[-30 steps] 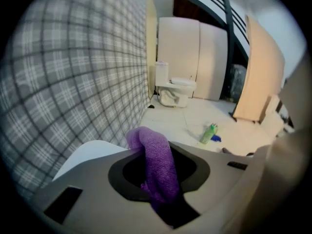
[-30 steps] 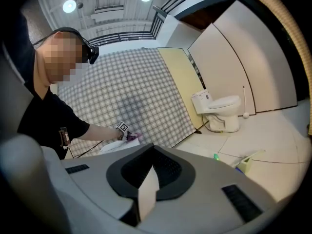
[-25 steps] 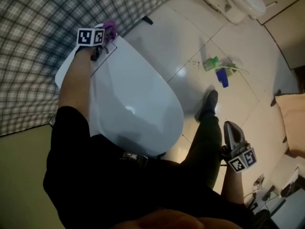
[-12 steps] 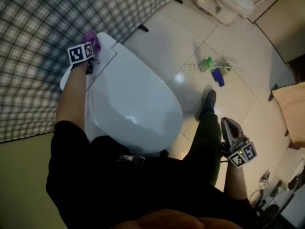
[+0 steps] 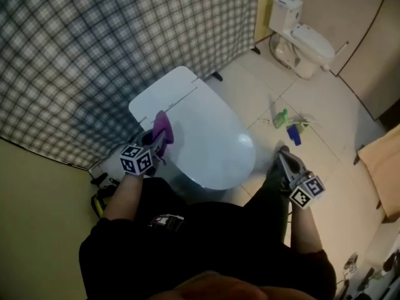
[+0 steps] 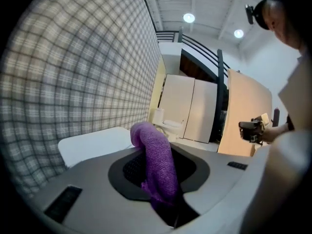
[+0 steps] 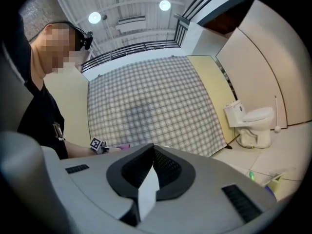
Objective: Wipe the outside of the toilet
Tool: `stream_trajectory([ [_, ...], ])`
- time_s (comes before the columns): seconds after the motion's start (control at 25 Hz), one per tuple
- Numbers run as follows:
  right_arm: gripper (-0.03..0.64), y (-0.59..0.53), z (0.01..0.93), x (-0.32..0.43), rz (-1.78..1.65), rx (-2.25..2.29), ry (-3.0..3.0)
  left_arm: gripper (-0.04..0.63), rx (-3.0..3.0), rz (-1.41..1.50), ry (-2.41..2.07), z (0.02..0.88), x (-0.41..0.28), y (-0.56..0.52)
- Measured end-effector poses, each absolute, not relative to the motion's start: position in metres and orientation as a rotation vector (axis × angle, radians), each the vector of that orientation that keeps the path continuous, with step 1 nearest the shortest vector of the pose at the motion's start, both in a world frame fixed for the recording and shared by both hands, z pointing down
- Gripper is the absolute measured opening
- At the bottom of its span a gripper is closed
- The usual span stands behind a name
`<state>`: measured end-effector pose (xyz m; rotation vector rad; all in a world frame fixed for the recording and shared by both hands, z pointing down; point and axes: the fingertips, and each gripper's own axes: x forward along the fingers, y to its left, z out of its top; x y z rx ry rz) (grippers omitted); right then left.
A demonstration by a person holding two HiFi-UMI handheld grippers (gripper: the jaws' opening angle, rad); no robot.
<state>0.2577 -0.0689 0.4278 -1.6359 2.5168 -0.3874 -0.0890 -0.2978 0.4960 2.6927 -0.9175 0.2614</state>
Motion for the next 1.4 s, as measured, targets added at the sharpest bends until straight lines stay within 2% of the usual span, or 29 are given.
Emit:
stream_trajectory([
  [0.24, 0.003, -0.067, 0.444, 0.173, -0.380, -1.516, 2.677, 0.089, 2.655, 0.034, -0.954, 0.497, -0.154, -0.195],
  [0.48, 0.003, -0.067, 0.483, 0.133, -0.402, -1.533, 2.766, 0.087, 2.718, -0.057, -0.848, 0.503, -0.160, -0.139],
  [0.72, 0.002, -0.059, 0.534, 0.142, -0.436, -1.615, 2.783, 0.087, 2.717, 0.101, -0.756, 0.533, -0.139, -0.136],
  [1.04, 0.002, -0.074, 0.517, 0.163, -0.449, -1.579, 2.699, 0.087, 2.734, 0.111, -0.776, 0.519, -0.138, -0.149],
  [1.4, 0.000, -0.066, 0.528, 0.097, -0.340, -1.456, 2.994, 0.087, 2.726, 0.176, -0.689, 0.527, -0.144, -0.152],
])
